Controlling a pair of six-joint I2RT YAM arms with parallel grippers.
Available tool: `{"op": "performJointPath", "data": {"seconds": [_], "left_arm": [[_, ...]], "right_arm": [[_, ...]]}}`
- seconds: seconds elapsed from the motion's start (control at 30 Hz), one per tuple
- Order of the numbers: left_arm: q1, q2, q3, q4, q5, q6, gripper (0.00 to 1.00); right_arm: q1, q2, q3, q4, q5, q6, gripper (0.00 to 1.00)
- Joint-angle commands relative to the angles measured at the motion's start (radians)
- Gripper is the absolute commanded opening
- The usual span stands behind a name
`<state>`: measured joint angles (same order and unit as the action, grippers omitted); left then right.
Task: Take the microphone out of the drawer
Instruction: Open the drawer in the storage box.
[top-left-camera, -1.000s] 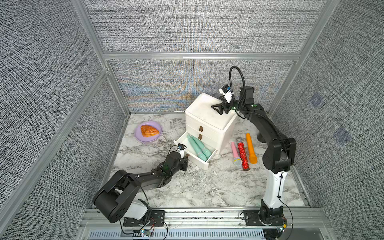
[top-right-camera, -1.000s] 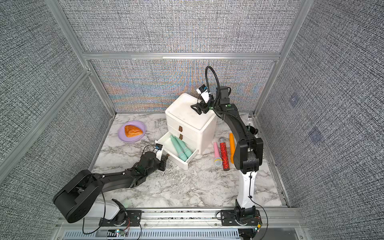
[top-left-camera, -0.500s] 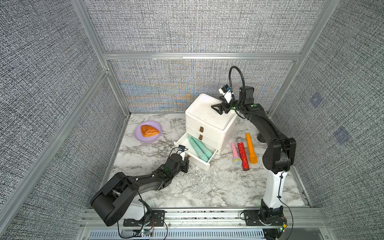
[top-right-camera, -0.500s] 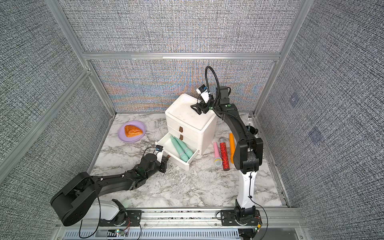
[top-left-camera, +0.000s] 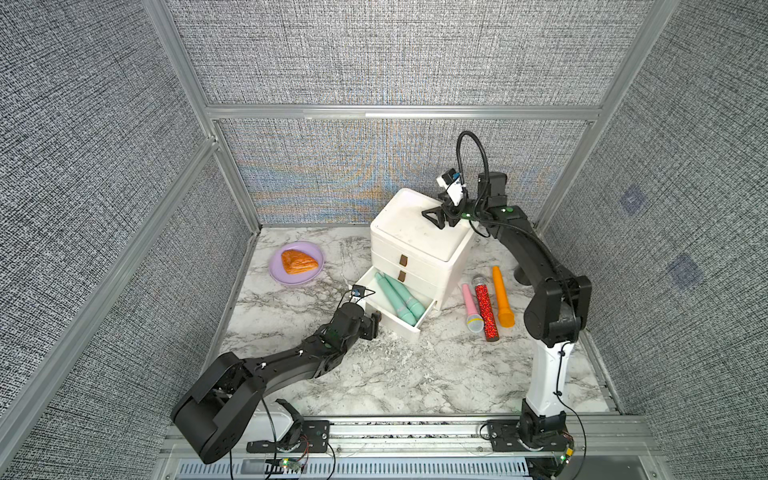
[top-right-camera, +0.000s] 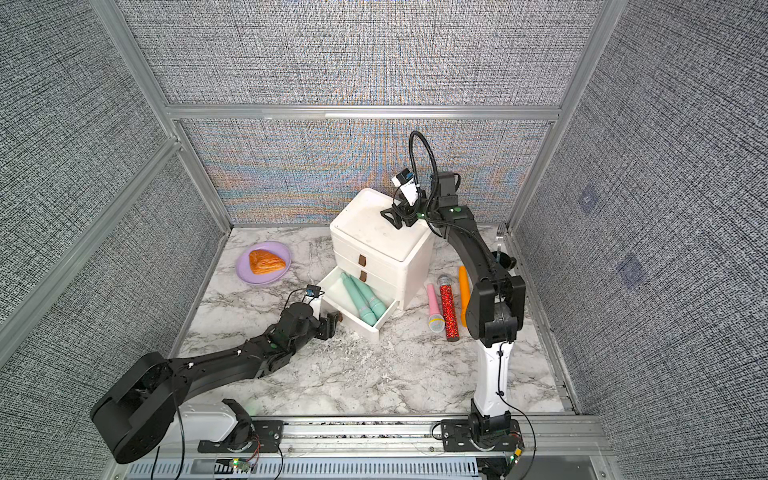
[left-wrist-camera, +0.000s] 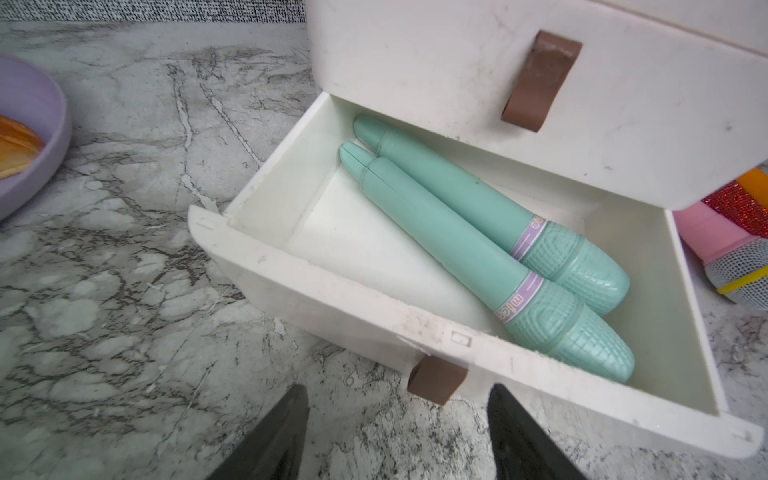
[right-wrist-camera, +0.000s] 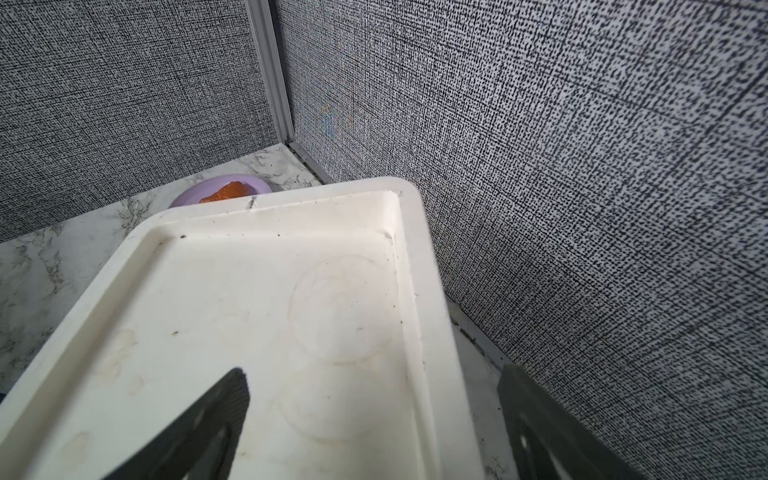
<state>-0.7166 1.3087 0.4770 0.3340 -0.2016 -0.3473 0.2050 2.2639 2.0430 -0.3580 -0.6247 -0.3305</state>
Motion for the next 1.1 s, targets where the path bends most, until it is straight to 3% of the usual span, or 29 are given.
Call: {"op": "performJointPath", "data": {"seconds": [0.0, 0.2, 0.37, 0.6, 0.77, 0.9, 1.07], "left_arm": [[0.002, -0.037, 0.025, -0.086, -0.041, 0.025, 0.81], [0.002, -0.115, 0.068, -0.196, -0.048, 0.077, 0.94], [0.003, -0.177, 0.116, -0.303, -0.061, 0.116, 1.00], [0.024, -0.258, 0.147, -0.396, -0.066, 0.135, 1.00], [0.031, -0.281, 0.208, -0.481, -0.048, 0.139, 1.00], [0.044, -0.286, 0.273, -0.562, -0.043, 0.125, 1.00], [0.108, -0.266, 0.349, -0.653, 0.018, 0.113, 1.00]], "right_arm": [[0.002, 0.039, 0.014, -0.437, 0.053, 0.108, 0.95], [0.002, 0.027, 0.100, -0.444, 0.059, 0.135, 0.98], [0.003, -0.005, 0.126, -0.393, 0.080, 0.174, 0.98], [0.004, -0.091, 0.106, -0.231, 0.180, 0.200, 0.98], [0.003, -0.088, 0.190, -0.208, 0.228, 0.184, 0.98], [0.004, -0.076, 0.275, -0.246, 0.205, 0.181, 0.98], [0.020, -0.142, 0.208, -0.248, 0.140, 0.156, 0.98]]}}
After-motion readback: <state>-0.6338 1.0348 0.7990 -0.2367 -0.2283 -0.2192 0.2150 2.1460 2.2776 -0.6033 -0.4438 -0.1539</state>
